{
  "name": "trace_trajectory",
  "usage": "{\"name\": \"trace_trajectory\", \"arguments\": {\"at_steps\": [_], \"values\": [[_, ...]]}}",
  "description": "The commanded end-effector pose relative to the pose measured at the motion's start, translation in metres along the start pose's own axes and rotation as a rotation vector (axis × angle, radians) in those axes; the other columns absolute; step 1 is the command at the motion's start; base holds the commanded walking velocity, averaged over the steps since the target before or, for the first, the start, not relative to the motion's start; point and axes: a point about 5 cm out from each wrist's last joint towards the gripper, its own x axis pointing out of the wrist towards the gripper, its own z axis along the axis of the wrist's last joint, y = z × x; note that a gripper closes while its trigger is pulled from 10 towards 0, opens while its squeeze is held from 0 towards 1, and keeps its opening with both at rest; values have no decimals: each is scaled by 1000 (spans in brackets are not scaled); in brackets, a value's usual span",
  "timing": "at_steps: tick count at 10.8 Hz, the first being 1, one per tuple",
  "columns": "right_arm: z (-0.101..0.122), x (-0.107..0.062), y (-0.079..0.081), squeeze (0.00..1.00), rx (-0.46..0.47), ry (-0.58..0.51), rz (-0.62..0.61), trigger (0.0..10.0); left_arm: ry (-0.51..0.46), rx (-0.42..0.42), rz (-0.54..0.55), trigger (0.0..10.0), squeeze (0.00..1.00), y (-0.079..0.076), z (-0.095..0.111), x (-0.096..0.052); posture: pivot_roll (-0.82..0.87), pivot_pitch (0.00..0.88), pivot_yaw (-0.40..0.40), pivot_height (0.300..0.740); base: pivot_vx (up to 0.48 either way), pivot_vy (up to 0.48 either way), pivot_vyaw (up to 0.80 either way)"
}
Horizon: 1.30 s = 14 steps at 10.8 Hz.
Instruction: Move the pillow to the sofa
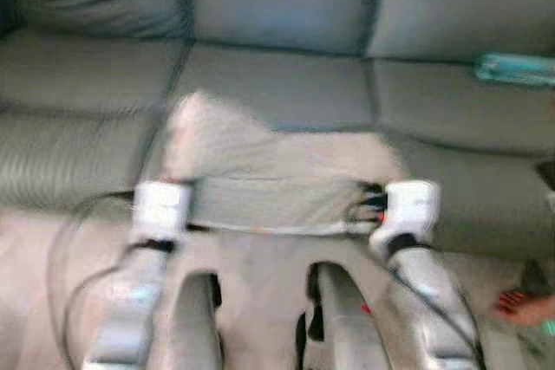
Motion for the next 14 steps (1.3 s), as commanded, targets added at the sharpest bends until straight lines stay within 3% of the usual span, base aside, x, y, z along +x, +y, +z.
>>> {"name": "trace_trajectory", "arguments": {"at_steps": [1, 8, 10, 11, 13, 14], "values": [[-1, -5, -14, 0, -21, 0, -45, 10000, -29, -9, -36, 10000, 0, -12, 5, 2, 7, 178, -17, 603, 304, 0, 0], [-1, -2, -11, 0, 3, 7, -19, 10000, -22, 31, -6, 10000, 0, -5, 2, 8, 12, 219, -10, 603, 0, 0, 0], [5, 10, -14, 0, -13, 10, -5, 10000, 17, 42, 24, 10000, 0, 2, -2, 26, 6, 292, 3, 603, 0, 0, 0], [14, 23, -12, 0, -22, -3, 14, 10000, 54, 59, 57, 10000, 0, 14, -4, 38, -5, 356, 16, 603, 0, 0, 0], [28, 47, 0, 0, -40, -25, 87, 10000, 87, 99, 68, 10000, 0, 30, -5, 57, -2, 432, 24, 603, 0, 0, 0], [33, 59, 10, 0, -58, -36, 152, 10000, 101, 135, 105, 10000, 0, 41, -2, 75, 18, 478, 37, 603, 0, 0, 0]]}}
